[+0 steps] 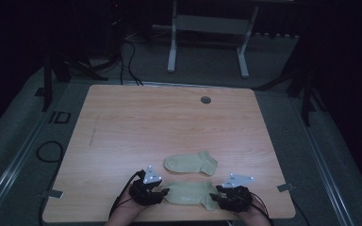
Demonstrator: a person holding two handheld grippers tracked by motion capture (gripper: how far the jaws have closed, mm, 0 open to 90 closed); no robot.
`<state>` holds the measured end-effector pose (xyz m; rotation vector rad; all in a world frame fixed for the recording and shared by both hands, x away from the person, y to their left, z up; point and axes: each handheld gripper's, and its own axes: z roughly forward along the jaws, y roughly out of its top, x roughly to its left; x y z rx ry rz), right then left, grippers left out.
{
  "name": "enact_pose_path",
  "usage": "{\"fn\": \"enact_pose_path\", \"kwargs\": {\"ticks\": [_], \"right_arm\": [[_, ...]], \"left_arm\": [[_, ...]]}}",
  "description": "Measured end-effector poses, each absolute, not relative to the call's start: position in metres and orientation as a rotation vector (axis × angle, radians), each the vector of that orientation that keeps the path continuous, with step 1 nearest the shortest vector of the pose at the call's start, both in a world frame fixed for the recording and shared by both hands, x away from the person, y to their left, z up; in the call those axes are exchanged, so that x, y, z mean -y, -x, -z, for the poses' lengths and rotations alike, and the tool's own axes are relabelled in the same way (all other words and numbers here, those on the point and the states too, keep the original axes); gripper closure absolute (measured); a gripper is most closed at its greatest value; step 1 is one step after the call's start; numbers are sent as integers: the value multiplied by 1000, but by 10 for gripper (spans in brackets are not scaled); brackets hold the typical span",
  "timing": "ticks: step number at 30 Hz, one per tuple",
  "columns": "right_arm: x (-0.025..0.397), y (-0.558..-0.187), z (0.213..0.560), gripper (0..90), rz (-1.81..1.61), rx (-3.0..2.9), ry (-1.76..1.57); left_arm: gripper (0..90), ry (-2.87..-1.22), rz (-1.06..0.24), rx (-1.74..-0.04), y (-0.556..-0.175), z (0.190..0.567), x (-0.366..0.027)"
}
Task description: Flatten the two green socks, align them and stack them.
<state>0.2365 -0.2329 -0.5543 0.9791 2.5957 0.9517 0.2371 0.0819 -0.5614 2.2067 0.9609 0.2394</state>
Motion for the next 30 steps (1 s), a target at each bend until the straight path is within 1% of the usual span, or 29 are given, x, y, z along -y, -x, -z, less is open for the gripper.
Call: {"fn": "enact_pose_path", "kwargs": {"ticks": [2, 3, 4, 6, 8, 12, 16, 19, 24, 30], "right_arm": [[232, -235, 556, 616, -945, -2594, -968], [232, -235, 556, 616, -945, -2594, -968], [232, -235, 556, 634, -939, -2592, -967], [231, -233, 557, 674, -939, -2571, -961], [231, -232, 557, 698, -940, -2567, -958], [230, -230, 557, 794, -948, -2567, -947], [229, -229, 558, 827, -953, -2569, -942], [229, -227, 559, 839, -960, -2554, -945], [227, -225, 555, 847, -941, -2573, -921], [230, -222, 538, 848, -1015, -2549, -903]], "left_arm": [[567, -2211, -232, -951, -237, 563, -80], [592, -2211, -232, -951, -237, 563, -80], [592, -2221, -255, -943, -236, 563, -78], [645, -2231, -276, -941, -236, 563, -76], [689, -2242, -277, -923, -234, 562, -76], [759, -2246, -282, -912, -232, 563, -74], [843, -2234, -273, -916, -230, 563, -73], [879, -2222, -283, -932, -228, 563, -73], [886, -2176, -286, -952, -226, 559, -77], [886, -2113, -293, -955, -222, 541, -85]]}}
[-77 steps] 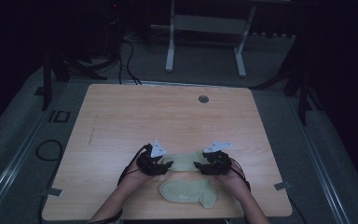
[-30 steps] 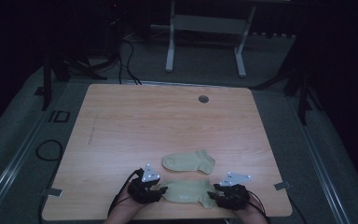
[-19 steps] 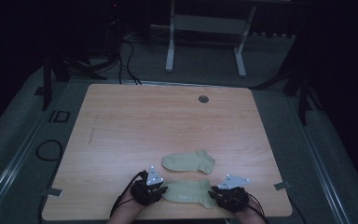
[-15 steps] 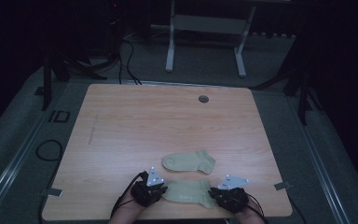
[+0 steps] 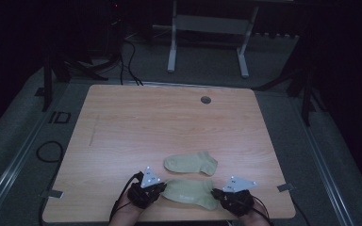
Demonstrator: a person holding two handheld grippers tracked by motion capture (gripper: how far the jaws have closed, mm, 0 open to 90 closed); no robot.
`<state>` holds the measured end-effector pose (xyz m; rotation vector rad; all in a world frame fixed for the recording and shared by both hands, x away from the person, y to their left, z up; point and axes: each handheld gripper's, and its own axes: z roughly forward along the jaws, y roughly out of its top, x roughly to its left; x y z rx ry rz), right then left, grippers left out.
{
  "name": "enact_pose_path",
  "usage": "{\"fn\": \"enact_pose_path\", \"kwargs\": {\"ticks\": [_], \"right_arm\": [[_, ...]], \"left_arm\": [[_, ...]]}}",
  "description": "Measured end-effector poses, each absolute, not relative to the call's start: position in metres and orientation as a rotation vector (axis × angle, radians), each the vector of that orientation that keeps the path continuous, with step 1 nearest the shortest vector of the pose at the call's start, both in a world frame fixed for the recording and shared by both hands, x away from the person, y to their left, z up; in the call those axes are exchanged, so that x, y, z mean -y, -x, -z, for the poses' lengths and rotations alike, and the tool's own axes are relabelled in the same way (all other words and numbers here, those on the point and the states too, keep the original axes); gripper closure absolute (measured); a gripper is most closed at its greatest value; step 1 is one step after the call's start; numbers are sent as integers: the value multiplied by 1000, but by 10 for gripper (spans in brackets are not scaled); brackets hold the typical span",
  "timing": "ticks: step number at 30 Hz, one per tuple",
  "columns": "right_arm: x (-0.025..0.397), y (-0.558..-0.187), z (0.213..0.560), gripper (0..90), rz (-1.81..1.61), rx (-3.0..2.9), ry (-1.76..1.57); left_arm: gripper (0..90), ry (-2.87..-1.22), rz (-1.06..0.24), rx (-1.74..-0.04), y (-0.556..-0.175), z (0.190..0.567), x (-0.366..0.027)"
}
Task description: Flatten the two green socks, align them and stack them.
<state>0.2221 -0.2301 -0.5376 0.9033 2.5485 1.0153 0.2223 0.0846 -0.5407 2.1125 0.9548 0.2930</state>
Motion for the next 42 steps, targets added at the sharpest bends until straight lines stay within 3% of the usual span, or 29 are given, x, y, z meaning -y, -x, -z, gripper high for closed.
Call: {"fn": "enact_pose_path", "kwargs": {"ticks": [10, 22, 32, 42], "right_arm": [[234, -236, 500, 848, -1091, -2450, -890], [228, -281, 469, 848, -1098, -2398, -902], [227, -313, 480, 848, -1062, -2429, -983], [225, -336, 517, 847, -953, -2471, -1075]], "left_arm": [[886, -2073, -354, -937, -232, 506, -83], [886, -2053, -421, -968, -259, 485, -82], [886, -2063, -393, -1011, -284, 499, -81], [885, -2120, -357, -1056, -300, 533, -70]]}}
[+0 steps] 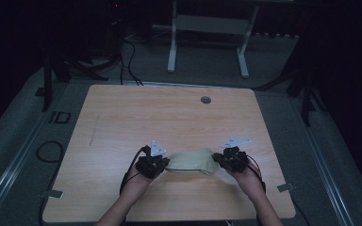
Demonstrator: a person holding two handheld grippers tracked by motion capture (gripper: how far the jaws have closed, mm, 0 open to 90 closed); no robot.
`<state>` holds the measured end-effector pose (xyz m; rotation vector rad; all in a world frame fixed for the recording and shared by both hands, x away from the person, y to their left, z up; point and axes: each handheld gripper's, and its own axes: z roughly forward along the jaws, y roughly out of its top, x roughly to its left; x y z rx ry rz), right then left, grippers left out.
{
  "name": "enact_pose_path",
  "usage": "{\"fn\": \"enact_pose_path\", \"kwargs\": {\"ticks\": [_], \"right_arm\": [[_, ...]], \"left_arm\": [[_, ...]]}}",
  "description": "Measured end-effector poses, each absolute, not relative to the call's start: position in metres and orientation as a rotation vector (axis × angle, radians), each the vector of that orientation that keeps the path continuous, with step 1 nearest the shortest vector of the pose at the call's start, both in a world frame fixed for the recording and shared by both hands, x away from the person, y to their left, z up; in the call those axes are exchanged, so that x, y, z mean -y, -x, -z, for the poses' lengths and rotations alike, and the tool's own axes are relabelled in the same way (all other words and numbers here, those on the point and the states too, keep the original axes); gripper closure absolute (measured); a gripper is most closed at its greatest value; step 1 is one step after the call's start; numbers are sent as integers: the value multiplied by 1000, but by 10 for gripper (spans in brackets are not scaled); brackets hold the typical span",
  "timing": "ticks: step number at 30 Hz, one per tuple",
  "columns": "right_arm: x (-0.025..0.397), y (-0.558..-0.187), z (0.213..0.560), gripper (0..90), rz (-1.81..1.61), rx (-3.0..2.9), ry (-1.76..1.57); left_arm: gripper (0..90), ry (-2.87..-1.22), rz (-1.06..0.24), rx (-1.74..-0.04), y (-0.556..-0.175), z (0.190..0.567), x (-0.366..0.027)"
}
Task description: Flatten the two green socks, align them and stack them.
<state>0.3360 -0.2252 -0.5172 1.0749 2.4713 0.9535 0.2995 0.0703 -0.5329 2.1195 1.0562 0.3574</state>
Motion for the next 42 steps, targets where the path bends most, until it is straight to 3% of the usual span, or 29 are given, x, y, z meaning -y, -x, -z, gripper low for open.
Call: {"fn": "enact_pose_path", "kwargs": {"ticks": [27, 28, 31, 36, 38, 40, 42], "right_arm": [[218, -342, 548, 835, -883, -2518, -1105], [218, -342, 548, 828, -886, -2520, -1109], [219, -342, 545, 790, -890, -2526, -1103], [225, -340, 534, 687, -919, -2506, -1101], [226, -338, 526, 710, -949, -2482, -1092], [225, -336, 521, 814, -973, -2456, -1081], [222, -334, 516, 849, -995, -2445, -1068]], "left_arm": [[880, -2108, -331, -1116, -306, 562, -76], [869, -2099, -320, -1119, -306, 561, -77], [695, -2079, -349, -1109, -303, 554, -79], [651, -2069, -446, -1057, -299, 533, -84], [744, -2050, -456, -1035, -297, 526, -82], [869, -2043, -467, -1003, -295, 522, -79], [873, -2044, -462, -991, -294, 519, -75]]}}
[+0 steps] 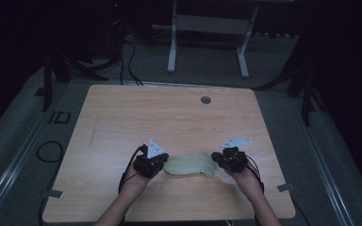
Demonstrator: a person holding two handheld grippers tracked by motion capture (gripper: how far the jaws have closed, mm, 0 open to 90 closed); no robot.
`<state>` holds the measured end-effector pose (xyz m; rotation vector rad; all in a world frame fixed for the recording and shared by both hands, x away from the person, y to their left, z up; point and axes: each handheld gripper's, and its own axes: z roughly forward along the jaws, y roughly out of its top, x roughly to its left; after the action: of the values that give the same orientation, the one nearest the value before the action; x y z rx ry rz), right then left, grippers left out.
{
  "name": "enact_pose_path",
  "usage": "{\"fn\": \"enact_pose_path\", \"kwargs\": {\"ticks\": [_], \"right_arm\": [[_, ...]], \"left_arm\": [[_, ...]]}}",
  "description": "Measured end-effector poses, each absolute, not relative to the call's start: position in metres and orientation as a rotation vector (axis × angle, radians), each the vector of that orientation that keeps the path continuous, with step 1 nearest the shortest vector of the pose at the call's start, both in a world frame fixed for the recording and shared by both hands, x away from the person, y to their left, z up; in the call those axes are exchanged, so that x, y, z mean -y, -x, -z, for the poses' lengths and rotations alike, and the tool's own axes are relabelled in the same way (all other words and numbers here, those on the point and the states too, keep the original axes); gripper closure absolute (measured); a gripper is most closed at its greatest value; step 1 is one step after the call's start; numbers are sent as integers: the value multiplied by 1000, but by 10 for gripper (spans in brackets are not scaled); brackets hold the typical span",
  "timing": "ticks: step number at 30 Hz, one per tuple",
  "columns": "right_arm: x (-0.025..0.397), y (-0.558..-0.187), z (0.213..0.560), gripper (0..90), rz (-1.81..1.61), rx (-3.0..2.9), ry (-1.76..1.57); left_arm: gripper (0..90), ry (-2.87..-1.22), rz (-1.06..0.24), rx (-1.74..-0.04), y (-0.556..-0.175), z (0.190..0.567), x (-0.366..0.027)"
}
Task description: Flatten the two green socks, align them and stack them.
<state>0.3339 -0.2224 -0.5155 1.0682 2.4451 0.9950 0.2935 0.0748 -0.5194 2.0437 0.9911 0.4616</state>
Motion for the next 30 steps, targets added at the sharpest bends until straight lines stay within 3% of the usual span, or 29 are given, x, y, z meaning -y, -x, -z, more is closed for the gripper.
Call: {"fn": "enact_pose_path", "kwargs": {"ticks": [5, 12, 17, 19, 22, 25, 30], "right_arm": [[212, -332, 516, 873, -988, -2465, -1026], [206, -336, 531, 842, -932, -2506, -1014], [207, -339, 547, 762, -877, -2531, -996], [209, -338, 549, 710, -913, -2534, -990], [207, -335, 551, 586, -923, -2561, -957], [203, -331, 552, 576, -891, -2549, -911], [203, -329, 554, 543, -914, -2542, -895]], "left_arm": [[898, -2113, -420, -952, -295, 530, -62], [882, -2150, -432, -987, -306, 550, -61], [826, -2170, -428, -958, -308, 564, -63], [788, -2155, -418, -944, -307, 567, -64], [650, -2149, -398, -912, -305, 569, -63], [463, -2167, -399, -898, -304, 569, -61], [398, -2186, -433, -881, -304, 570, -58]]}}
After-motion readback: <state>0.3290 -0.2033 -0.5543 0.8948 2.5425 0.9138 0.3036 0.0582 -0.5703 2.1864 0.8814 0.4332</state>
